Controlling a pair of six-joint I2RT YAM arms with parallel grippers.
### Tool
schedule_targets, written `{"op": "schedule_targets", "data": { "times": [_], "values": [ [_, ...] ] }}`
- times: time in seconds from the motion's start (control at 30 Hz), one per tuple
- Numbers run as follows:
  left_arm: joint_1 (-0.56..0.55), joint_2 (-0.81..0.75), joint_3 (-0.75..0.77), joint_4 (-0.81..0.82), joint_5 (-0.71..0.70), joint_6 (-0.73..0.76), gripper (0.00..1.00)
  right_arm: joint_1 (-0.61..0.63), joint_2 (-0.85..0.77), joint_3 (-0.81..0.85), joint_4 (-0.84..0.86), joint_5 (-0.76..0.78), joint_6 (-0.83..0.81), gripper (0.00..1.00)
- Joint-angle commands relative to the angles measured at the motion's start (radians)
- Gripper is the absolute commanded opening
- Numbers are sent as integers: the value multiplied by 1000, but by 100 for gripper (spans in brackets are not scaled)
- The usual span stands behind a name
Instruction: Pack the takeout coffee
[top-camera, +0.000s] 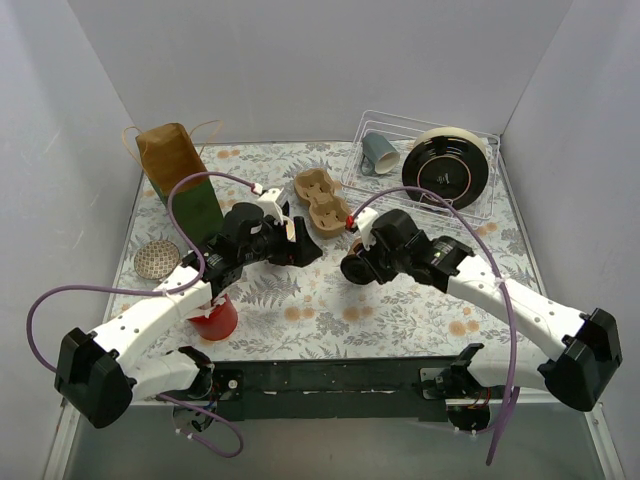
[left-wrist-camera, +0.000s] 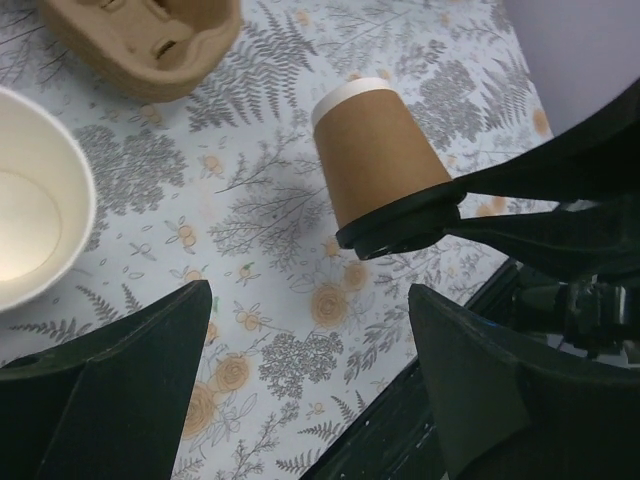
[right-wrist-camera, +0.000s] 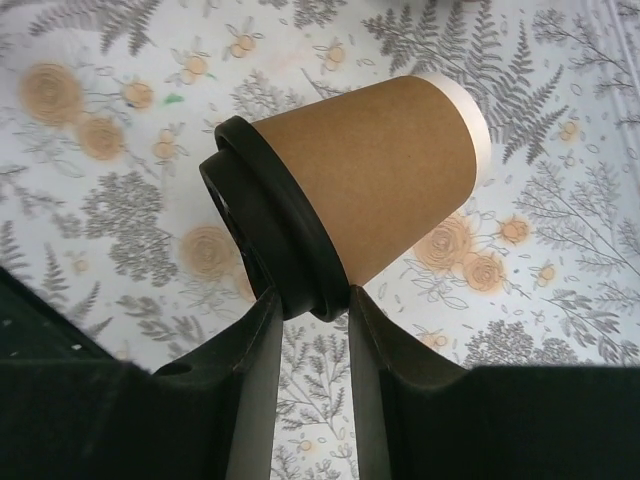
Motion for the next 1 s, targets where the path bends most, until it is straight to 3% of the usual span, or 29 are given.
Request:
{"op": "schedule_targets", "data": {
  "times": [0.0, 0.2, 0.4, 0.6, 0.97],
  "values": [
    [4, -56, 1, 88, 196, 94, 79, -50, -30, 56, -189, -296, 44, 27],
    [4, -73, 19, 61, 236, 157, 80, -188, -93, -45, -165, -643, 64, 29],
    [4, 22, 50, 62, 379, 164, 80, -288, -29, -53, -188, -804, 59, 29],
    [-1, 161, 80, 59, 436, 186, 82, -322, 54, -16, -217, -788, 44, 29],
    [-44, 283, 96, 108, 448, 201, 84, -346, 204, 47, -186, -839, 36, 34]
  ]
}}
